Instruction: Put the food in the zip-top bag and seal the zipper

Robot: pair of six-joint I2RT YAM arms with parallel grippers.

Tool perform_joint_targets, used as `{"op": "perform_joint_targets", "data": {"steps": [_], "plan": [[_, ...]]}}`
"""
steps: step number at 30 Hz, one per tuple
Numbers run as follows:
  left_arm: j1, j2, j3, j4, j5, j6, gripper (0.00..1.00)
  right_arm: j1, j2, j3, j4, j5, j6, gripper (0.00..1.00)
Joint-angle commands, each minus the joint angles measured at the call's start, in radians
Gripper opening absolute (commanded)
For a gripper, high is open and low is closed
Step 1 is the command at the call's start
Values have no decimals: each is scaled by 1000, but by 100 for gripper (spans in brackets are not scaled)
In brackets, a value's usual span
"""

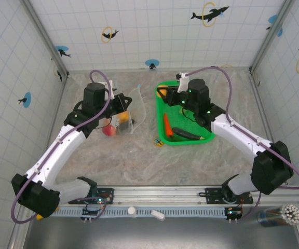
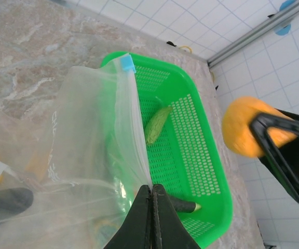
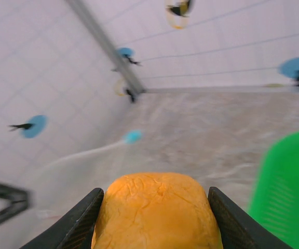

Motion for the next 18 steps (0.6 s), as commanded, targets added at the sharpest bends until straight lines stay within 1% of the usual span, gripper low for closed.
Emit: {"op": "perform_joint_targets", "data": {"steps": [1, 5, 8, 11, 16, 18], "plan": [[4, -16, 8, 9, 8, -15, 0, 76, 0, 16, 104, -53, 82, 46], [3, -20, 16, 7, 2, -19, 0, 153, 54, 33, 132, -18, 120, 46], [3, -25, 23, 0, -6, -18, 0, 165, 78, 2, 192, -8, 174, 46], [3, -27, 28, -9, -16, -12, 0, 167, 107, -29, 256, -36, 235, 46], [4, -31, 33, -8, -21, -10, 0, 196, 171, 12, 215, -40, 243, 46], [3, -31, 36, -8, -26, -7, 0, 213, 194, 39, 164, -18, 228, 46]]}}
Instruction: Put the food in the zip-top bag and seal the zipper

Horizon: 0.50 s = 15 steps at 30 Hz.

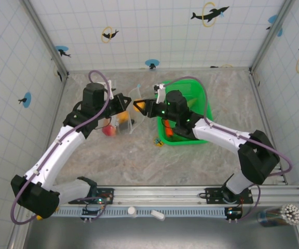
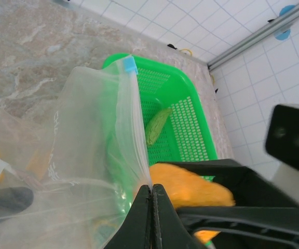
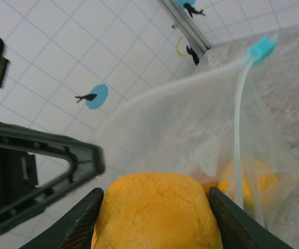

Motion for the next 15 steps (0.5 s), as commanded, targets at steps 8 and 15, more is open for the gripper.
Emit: {"op": "perform_joint_targets", "data": {"steps": [8, 15], "plan": [[3, -22, 45, 3, -22, 12, 0, 89, 172, 299, -415, 213, -35, 49], [3, -42, 49, -7, -54, 25, 0, 101, 335, 660, -891, 571, -67, 52]]}}
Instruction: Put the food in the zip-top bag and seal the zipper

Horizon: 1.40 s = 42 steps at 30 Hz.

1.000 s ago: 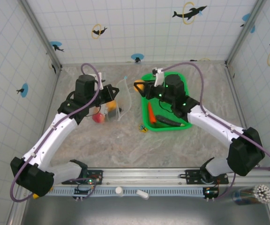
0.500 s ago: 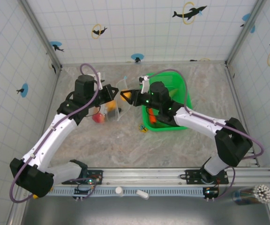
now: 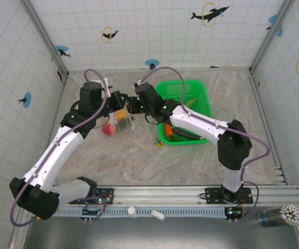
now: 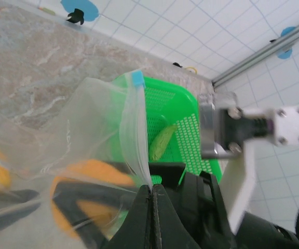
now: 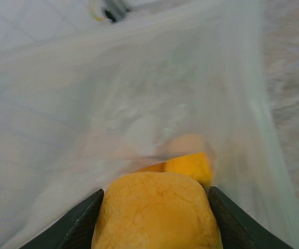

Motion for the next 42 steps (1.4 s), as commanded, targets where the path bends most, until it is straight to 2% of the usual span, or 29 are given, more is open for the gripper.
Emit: {"op": "perform_joint_targets", "data": {"steps": [1, 4, 9, 10, 17, 25, 30, 33, 35, 39, 42], "plan": [[-5, -29, 30, -12, -10, 24, 0, -1, 51, 146, -284, 252, -42, 53], [-5, -36, 30, -19, -23, 31, 0, 4, 54, 180, -319, 322, -79, 59], [-6, -38, 27, -19, -26, 32, 0, 17, 8, 128, -242, 277, -130, 87], [-5, -36, 27, -18, -24, 32, 0, 19, 2, 121, -232, 271, -135, 88], [-5, -38, 29, -18, -27, 34, 0, 20, -26, 103, -190, 191, -157, 87], [-6, -48, 2, -25, -46, 41, 0, -17, -231, -38, 4, -74, -282, 83], [-6, -28, -21, -18, -21, 32, 0, -142, -398, -225, 77, -168, -233, 82], [-5, -22, -19, -11, -15, 30, 0, -263, -468, -350, 79, -212, -191, 79], [-5, -9, -7, -12, -7, 33, 0, -355, -462, -397, 12, -256, -180, 76], [-6, 7, 7, -12, 9, 32, 0, -406, -409, -434, -93, -227, -222, 74], [-5, 14, 10, -10, 15, 29, 0, -437, -346, -427, -169, -101, -146, 69]]}}
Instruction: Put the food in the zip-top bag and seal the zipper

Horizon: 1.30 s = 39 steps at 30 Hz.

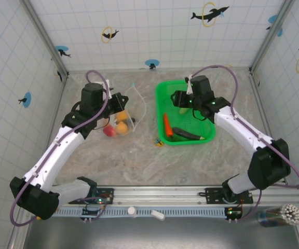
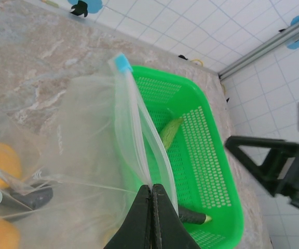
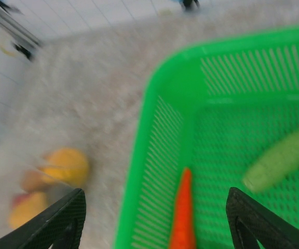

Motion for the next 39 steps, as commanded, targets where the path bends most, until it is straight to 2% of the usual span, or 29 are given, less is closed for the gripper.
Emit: {"op": "perform_joint_targets", "data": {"steps": [1, 2, 4, 8, 10, 11, 14, 19, 26, 39], "plan": [[-3, 6, 23, 10, 22, 8, 0, -18, 56, 9, -130, 178, 132, 70], [-2, 4, 20, 11, 23, 7, 0, -16, 73, 22, -162, 275, 203, 70], [-3, -4, 11, 21, 27, 6, 0, 0, 106, 53, -197, 368, 304, 72], [-3, -16, 3, 36, 26, 6, 0, -5, 254, 228, -339, 457, 478, 74], [-2, -21, 7, 42, 23, 9, 0, -37, 365, 352, -451, 436, 559, 73], [-2, -24, 2, 51, 23, 8, 0, -64, 443, 435, -496, 384, 591, 72], [-2, -36, -30, 95, 63, -18, 0, -104, 581, 583, -576, 343, 634, 71], [-2, -53, -85, 138, 116, -47, 0, -117, 713, 755, -647, 332, 656, 71], [-2, -69, -111, 152, 134, -43, 0, -76, 739, 765, -659, 339, 666, 75], [-2, -71, -103, 143, 127, -26, 0, -126, 774, 739, -604, 287, 703, 72]]}}
